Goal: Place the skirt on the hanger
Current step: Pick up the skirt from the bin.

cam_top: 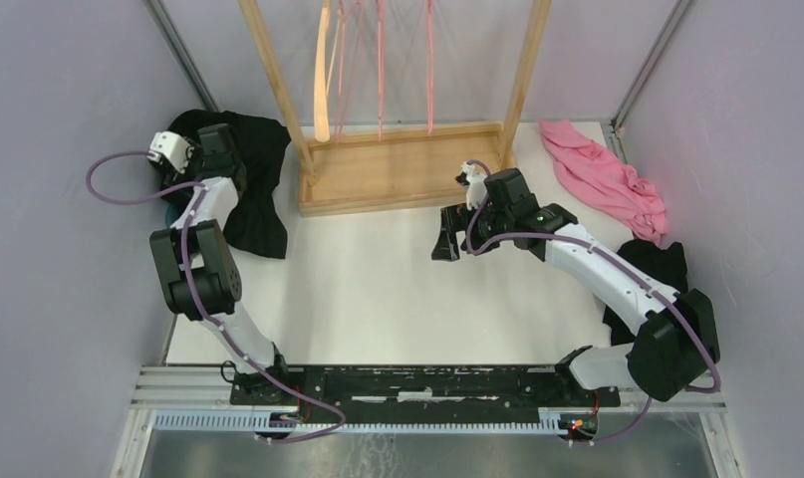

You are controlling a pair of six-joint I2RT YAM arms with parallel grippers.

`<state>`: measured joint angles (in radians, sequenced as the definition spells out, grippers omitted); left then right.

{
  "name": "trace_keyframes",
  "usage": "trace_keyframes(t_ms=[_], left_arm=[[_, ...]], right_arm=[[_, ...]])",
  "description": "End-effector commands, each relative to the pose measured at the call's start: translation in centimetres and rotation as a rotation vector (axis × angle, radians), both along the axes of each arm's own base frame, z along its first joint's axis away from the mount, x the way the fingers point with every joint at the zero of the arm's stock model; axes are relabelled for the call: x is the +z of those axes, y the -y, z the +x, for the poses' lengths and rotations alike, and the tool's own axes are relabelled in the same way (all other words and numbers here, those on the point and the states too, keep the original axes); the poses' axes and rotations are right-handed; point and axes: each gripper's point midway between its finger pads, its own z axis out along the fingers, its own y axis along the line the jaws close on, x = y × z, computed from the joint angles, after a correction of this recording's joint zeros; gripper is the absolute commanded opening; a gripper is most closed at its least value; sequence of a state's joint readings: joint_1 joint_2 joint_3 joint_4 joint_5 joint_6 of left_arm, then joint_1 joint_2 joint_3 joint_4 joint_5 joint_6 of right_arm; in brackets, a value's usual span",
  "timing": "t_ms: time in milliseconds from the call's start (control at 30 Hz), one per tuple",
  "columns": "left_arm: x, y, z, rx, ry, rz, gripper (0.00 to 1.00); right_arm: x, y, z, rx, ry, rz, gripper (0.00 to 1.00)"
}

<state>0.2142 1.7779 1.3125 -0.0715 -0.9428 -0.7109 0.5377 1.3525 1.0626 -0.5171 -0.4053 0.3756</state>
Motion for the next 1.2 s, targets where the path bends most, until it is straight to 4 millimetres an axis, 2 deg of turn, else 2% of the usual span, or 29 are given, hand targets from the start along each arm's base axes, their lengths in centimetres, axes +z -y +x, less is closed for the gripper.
trace_keyframes(t_ms=[0, 167, 367, 500, 533, 567, 667, 733, 833, 933, 1067, 1167], left_arm=[[-0.1, -2.7, 0.8, 0.090, 0.154, -0.050, 0.71], [0.2, -5.3, 0.9, 0.095, 0.264, -0.057, 0.73], [-1.5, -8.0, 1.7, 0.113, 0.321, -0.099, 0.74], [-3.1, -9.3, 2.4, 0.133, 0.239, -0.120, 0.70], [-3.6, -9.5, 2.6, 0.127, 0.221, -0.118, 0.67], [-3.6, -9.7, 2.7, 0.116, 0.222, -0.108, 0.60], [-3.6, -9.8, 3.2, 0.073, 0.221, -0.093, 0.29], [-3.4, -9.6, 3.3, 0.052, 0.212, -0.091, 0.15], [-2.6, -8.9, 3.4, 0.018, 0.196, -0.089, 0.05], [-1.8, -7.0, 3.2, 0.003, 0.177, -0.094, 0.03], [0.0, -2.5, 3.1, -0.041, 0.169, -0.080, 0.03], [1.5, 0.3, 2.2, -0.062, 0.165, -0.046, 0.03]], right_arm=[[0.7, -0.4, 0.4, 0.020, 0.048, -0.006, 0.93], [0.6, -0.8, 0.7, 0.033, 0.051, -0.019, 0.93], [-0.4, -2.0, 0.9, 0.055, 0.035, -0.039, 0.93], [-1.0, -2.5, 1.0, 0.062, 0.030, -0.057, 0.93], [-1.1, -2.6, 1.1, 0.064, 0.030, -0.060, 0.93], [-1.1, -2.8, 1.1, 0.066, 0.031, -0.062, 0.93], [-1.0, -3.5, 1.0, 0.076, 0.035, -0.065, 0.93], [-1.2, -3.9, 0.9, 0.081, 0.035, -0.068, 0.93], [-1.1, -4.5, 0.7, 0.092, 0.040, -0.071, 0.93], [-1.1, -5.1, 0.4, 0.103, 0.045, -0.075, 0.93], [-0.8, -5.4, 0.1, 0.108, 0.057, -0.079, 0.93], [-0.3, -5.2, -0.3, 0.104, 0.064, -0.082, 0.93]])
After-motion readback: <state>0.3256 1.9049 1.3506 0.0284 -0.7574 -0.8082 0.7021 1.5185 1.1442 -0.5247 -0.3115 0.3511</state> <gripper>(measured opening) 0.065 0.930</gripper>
